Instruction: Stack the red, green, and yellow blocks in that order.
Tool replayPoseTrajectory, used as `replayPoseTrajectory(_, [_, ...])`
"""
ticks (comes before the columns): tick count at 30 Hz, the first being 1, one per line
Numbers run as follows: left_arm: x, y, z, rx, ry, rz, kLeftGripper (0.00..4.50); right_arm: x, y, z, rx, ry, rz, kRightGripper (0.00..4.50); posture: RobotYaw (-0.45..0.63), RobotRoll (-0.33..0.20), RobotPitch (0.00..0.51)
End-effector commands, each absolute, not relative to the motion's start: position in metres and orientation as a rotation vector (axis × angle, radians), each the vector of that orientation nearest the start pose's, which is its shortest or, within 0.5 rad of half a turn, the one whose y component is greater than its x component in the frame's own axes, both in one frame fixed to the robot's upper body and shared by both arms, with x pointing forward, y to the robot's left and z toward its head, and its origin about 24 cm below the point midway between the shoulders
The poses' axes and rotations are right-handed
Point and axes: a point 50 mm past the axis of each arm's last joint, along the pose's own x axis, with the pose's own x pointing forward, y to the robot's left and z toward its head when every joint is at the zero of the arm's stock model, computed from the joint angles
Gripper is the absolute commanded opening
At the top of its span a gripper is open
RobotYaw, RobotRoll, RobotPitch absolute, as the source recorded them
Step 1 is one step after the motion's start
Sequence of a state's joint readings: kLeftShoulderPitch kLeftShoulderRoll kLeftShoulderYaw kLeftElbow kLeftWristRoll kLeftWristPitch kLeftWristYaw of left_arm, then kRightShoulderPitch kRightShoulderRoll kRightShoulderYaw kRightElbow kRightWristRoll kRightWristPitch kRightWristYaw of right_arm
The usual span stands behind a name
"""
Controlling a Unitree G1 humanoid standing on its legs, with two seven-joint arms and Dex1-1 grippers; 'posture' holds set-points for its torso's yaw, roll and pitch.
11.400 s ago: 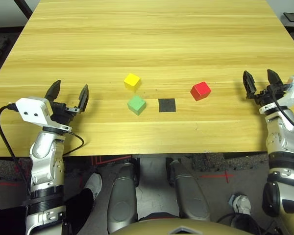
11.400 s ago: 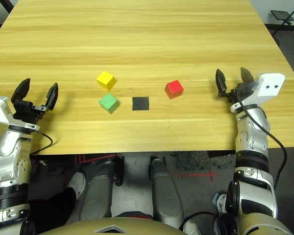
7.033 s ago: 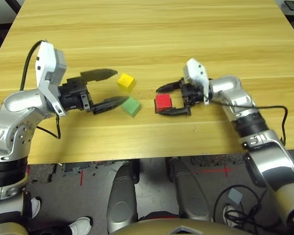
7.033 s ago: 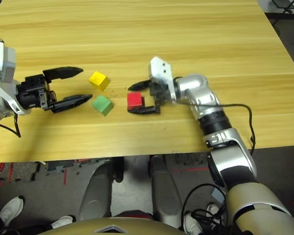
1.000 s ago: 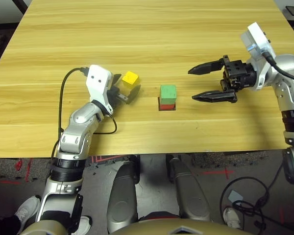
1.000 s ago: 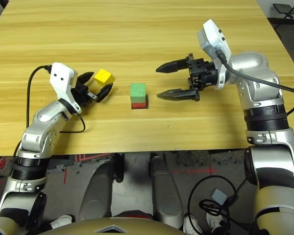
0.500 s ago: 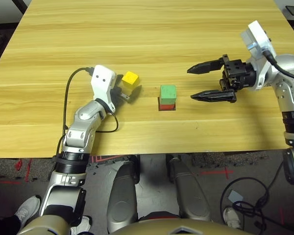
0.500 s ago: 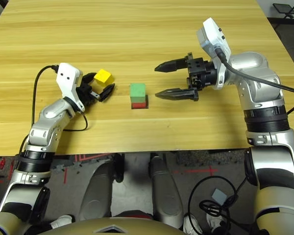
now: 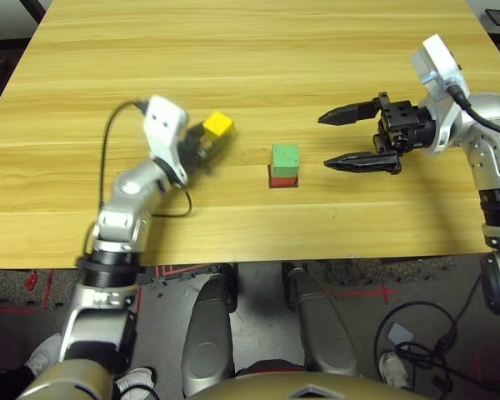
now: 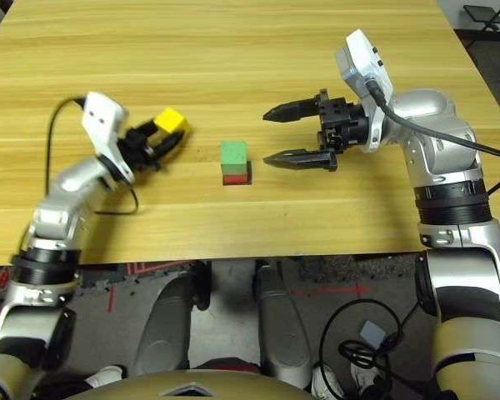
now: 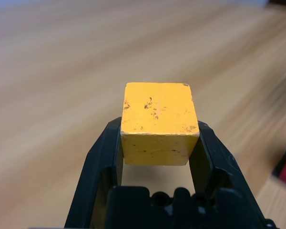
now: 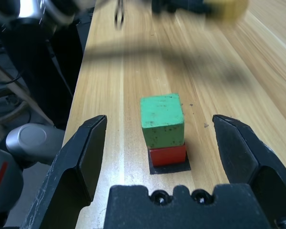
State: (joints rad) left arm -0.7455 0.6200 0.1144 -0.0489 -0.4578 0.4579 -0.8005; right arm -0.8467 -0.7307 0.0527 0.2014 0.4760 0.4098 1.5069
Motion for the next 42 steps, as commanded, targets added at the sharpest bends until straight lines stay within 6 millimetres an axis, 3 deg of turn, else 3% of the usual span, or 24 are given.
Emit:
replayPoseTrajectory(1, [0.301, 0.164, 0.276, 0.251, -0.261, -1.075, 2.05, 0.31, -0.191, 0.243, -0.382, 0.005, 1.51, 4.5, -0.04, -0.116, 0.311])
replayPoseTrajectory(5, [0.293, 0.141, 0.276, 0.228, -0.23, -1.221, 2.05, 0.309, -0.194, 0.239, -0.381, 0.027, 1.515, 4.5, -0.05, -0.117, 0.316])
replayPoseTrajectory(8, [0.29, 0.119, 0.261, 0.212, -0.171, -1.331, 2.05, 0.308, -0.199, 0.234, -0.389, 0.051, 1.508, 4.5, -0.06, -0.117, 0.314])
replayPoseTrajectory(11, [0.29, 0.11, 0.248, 0.227, -0.128, -1.383, 2.05, 0.306, -0.2, 0.234, -0.389, 0.054, 1.501, 4.5, -0.08, -0.12, 0.319])
replayPoseTrajectory(27, [0.308, 0.11, 0.222, 0.355, -0.082, -1.448, 2.05, 0.302, -0.201, 0.24, -0.393, 0.03, 1.472, 4.5, -0.13, -0.122, 0.317])
replayPoseTrajectory(42, [0.309, 0.105, 0.221, 0.392, -0.112, -1.491, 2.05, 0.303, -0.2, 0.242, -0.389, 0.014, 1.463, 4.5, -0.13, -0.117, 0.311])
